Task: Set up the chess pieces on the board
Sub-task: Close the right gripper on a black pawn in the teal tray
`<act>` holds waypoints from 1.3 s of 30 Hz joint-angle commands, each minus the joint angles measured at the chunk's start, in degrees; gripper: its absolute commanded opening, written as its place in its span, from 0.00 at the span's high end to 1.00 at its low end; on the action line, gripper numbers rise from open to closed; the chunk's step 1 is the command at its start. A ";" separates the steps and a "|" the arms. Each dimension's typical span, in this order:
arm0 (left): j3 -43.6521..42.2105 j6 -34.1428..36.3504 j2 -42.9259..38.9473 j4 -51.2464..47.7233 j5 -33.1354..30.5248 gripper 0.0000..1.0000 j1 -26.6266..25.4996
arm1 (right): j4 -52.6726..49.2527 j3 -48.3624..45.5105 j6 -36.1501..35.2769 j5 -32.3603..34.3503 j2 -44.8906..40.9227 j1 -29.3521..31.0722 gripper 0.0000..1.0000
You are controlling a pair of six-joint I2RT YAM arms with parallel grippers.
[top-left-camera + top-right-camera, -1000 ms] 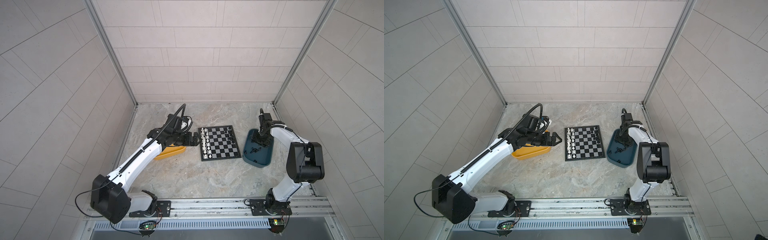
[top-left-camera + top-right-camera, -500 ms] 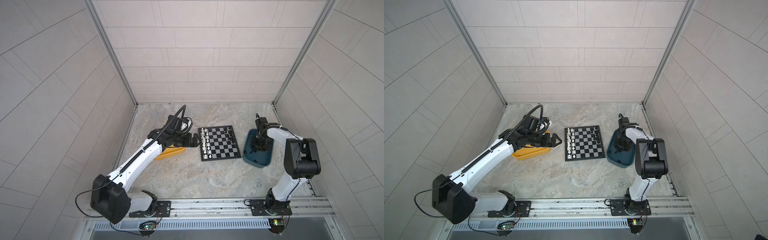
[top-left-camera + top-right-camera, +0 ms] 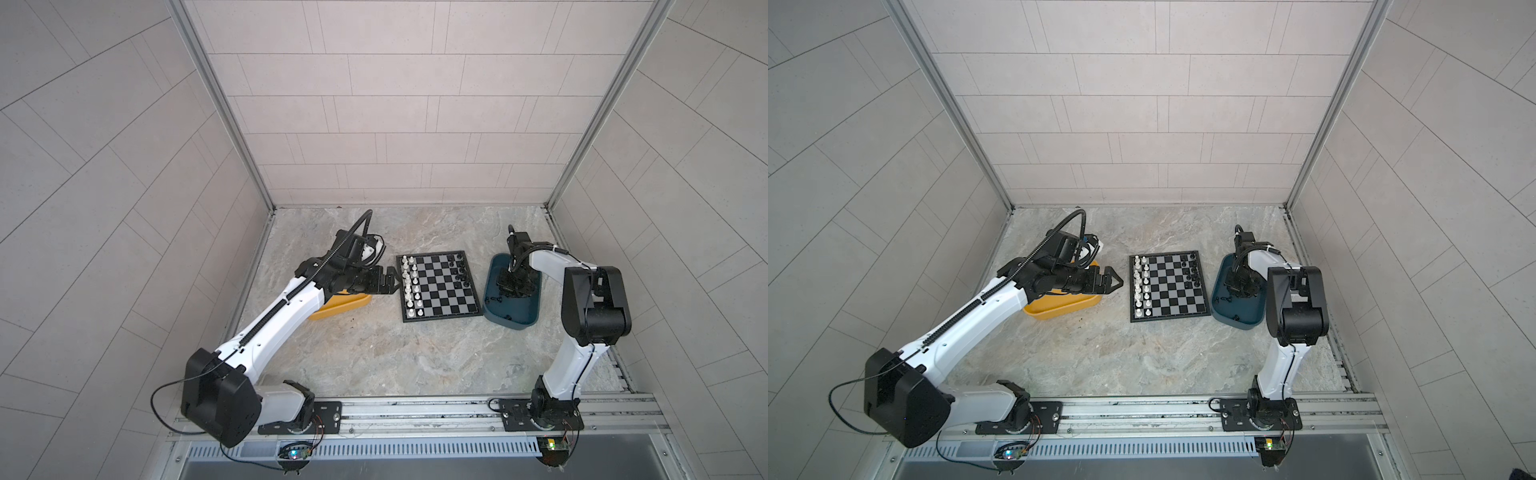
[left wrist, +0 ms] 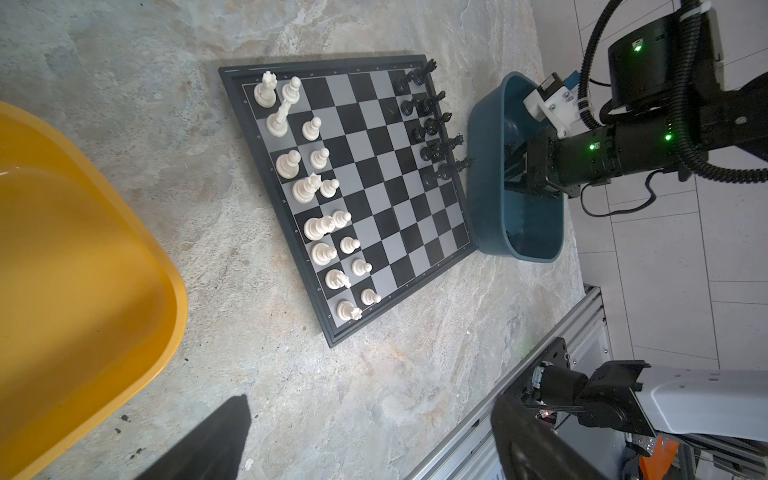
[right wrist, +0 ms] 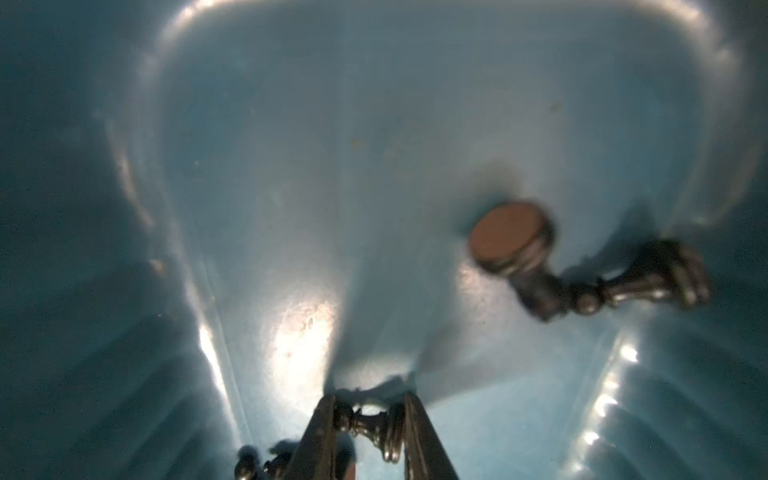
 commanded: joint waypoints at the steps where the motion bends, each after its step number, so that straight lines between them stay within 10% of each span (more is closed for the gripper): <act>1: 0.03 0.67 -0.70 -0.42 -0.47 0.03 0.31 | 0.64 1.13 -0.43 0.65 1.01 0.24 0.78; 7: 0.06 0.68 -0.60 -0.35 -0.39 0.03 0.31 | 0.64 0.87 -0.11 0.58 1.13 -0.07 0.79; 14: -0.47 0.68 -0.73 -0.18 -0.56 0.03 0.34 | 2.24 -0.23 -0.20 -5.01 -0.67 -0.77 0.55; 24: -0.96 0.37 -1.15 -0.09 -0.48 0.03 0.39 | 3.59 -4.61 6.81 -7.77 -7.03 -2.22 0.58; 39: -1.47 0.38 -2.00 -0.09 -0.13 0.03 0.40 | -2.82 -2.59 -1.51 3.16 -4.74 -0.46 0.68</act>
